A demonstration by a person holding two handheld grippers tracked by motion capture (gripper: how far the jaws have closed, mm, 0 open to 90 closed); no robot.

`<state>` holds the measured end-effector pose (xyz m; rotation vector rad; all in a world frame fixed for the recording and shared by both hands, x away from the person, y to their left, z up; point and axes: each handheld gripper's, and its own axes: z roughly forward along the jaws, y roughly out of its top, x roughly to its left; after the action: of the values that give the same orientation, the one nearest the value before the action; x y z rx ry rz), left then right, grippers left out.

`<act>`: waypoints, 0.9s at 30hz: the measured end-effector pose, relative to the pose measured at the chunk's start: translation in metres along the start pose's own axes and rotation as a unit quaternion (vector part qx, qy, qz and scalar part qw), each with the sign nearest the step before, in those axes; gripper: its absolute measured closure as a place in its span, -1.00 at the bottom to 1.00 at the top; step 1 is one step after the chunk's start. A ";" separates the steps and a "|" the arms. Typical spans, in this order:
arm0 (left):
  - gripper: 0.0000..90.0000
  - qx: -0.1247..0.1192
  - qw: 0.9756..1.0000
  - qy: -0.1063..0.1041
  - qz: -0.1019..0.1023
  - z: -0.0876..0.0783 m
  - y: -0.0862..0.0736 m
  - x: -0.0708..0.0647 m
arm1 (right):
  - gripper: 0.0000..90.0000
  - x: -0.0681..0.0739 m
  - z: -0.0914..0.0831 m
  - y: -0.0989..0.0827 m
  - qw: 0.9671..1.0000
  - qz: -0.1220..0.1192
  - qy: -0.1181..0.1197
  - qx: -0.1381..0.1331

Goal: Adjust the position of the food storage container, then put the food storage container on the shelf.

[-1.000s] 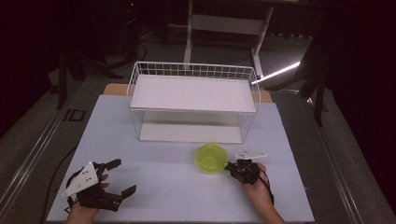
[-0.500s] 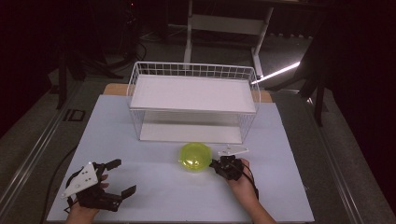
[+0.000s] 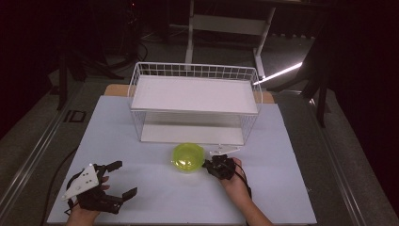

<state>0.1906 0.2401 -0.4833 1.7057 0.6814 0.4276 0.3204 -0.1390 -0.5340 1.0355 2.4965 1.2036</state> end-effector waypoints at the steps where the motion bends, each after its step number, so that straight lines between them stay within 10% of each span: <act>1: -0.98 -0.001 1.000 0.000 -0.001 0.000 0.000 0.000 | 1.00 0.001 0.001 0.000 1.000 -0.002 -0.001 0.001; 15: -0.98 -0.001 1.000 -0.005 -0.002 0.001 0.000 0.001 | 0.80 0.004 -0.014 -0.003 1.000 -0.008 -0.016 -0.001; 23: -0.98 -0.001 1.000 -0.015 -0.004 0.004 0.001 0.000 | -0.33 0.014 -0.060 -0.009 0.999 -0.016 -0.024 -0.043; 27: -0.98 0.001 1.000 -0.023 0.003 0.007 0.003 -0.003 | -0.58 0.020 -0.080 -0.010 0.997 -0.014 -0.013 -0.070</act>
<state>0.1930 0.2327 -0.4813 1.7142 0.6439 0.3919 0.2657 -0.1796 -0.4867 0.9707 2.3615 1.3265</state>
